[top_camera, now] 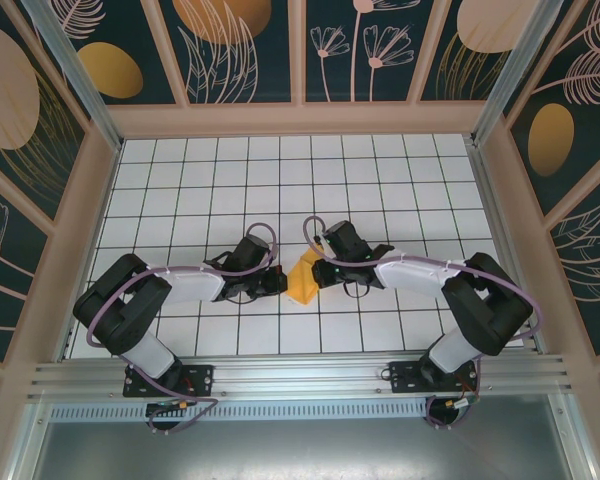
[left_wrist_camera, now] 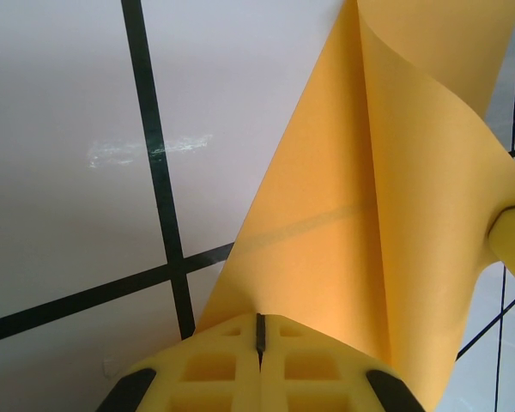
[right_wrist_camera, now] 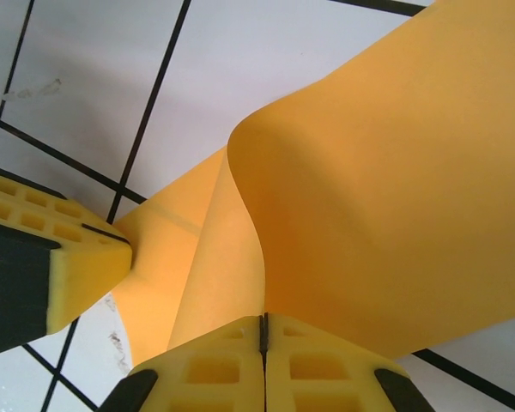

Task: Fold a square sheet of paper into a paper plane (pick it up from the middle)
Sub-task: Fold the triangle a second time at the center of the table.

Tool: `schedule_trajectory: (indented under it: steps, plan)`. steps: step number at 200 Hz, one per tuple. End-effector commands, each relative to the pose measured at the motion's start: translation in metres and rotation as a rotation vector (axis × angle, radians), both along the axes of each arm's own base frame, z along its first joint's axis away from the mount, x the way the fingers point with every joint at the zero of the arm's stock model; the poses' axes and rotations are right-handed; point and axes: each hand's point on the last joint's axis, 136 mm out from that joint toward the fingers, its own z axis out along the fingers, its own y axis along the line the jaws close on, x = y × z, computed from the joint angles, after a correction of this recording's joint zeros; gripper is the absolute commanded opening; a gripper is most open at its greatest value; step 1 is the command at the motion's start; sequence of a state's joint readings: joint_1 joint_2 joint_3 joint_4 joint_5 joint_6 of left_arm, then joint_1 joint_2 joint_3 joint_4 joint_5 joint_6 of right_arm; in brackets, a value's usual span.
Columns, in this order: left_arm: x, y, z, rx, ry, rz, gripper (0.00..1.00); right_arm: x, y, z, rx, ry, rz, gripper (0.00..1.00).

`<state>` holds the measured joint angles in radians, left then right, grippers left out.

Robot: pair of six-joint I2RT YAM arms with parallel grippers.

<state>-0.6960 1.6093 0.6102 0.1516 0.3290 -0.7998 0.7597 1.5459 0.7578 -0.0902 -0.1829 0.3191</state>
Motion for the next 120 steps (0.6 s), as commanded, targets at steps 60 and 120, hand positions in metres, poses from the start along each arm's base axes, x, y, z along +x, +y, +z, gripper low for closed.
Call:
schedule_trajectory:
  steps: [60,120]
  plan:
    - [-0.007,0.013,-0.015,0.086,0.029,0.001,0.05,-0.006,-0.006,-0.019,-0.014,0.007,0.017,0.07]
    - [-0.007,0.012,-0.016,0.087,0.03,-0.003,0.05,0.0,-0.01,-0.02,-0.024,-0.035,-0.006,0.07]
